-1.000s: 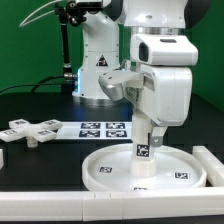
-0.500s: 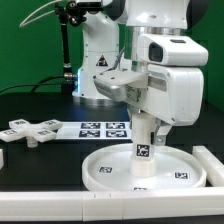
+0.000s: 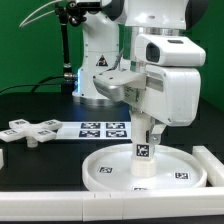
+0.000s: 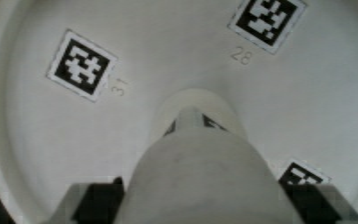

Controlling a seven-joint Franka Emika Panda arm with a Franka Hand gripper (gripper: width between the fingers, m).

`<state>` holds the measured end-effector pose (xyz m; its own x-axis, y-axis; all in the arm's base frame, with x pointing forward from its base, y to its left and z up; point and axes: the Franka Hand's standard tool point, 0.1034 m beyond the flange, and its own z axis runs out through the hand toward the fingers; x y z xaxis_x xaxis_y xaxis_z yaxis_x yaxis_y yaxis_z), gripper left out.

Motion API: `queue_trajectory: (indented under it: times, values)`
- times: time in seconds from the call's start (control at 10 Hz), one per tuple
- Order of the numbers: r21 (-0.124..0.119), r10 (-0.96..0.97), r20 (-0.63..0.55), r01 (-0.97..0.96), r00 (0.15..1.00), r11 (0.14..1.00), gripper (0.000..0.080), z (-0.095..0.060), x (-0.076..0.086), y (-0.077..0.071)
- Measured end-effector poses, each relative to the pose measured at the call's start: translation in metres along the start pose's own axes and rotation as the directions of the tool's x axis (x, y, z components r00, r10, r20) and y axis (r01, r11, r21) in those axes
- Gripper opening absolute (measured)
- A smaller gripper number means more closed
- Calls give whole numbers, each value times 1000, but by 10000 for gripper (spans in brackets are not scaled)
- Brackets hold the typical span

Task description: Assemble round table

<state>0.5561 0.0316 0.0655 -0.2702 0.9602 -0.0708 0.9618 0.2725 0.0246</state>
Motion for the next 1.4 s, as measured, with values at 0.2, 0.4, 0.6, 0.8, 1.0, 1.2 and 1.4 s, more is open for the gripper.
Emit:
queue_trajectory:
  times: [0.2, 0.4, 0.6, 0.8, 1.0, 1.2, 1.4]
  values:
    - [10, 149, 0, -149, 989, 989, 407, 0, -1, -1]
    - [10, 267, 2, -267, 964, 964, 409, 1, -1, -1]
    - [10, 422, 3, -422, 907, 907, 409, 1, -1, -1]
    - [18, 587, 4, -587, 809, 809, 409, 1, -1, -2]
    - [42, 700, 11, -699, 714, 714, 409, -1, -2, -1]
    - [48, 780, 10, -779, 626, 625, 409, 0, 0, 0]
    - [50, 856, 13, -855, 517, 516, 409, 0, 1, 0]
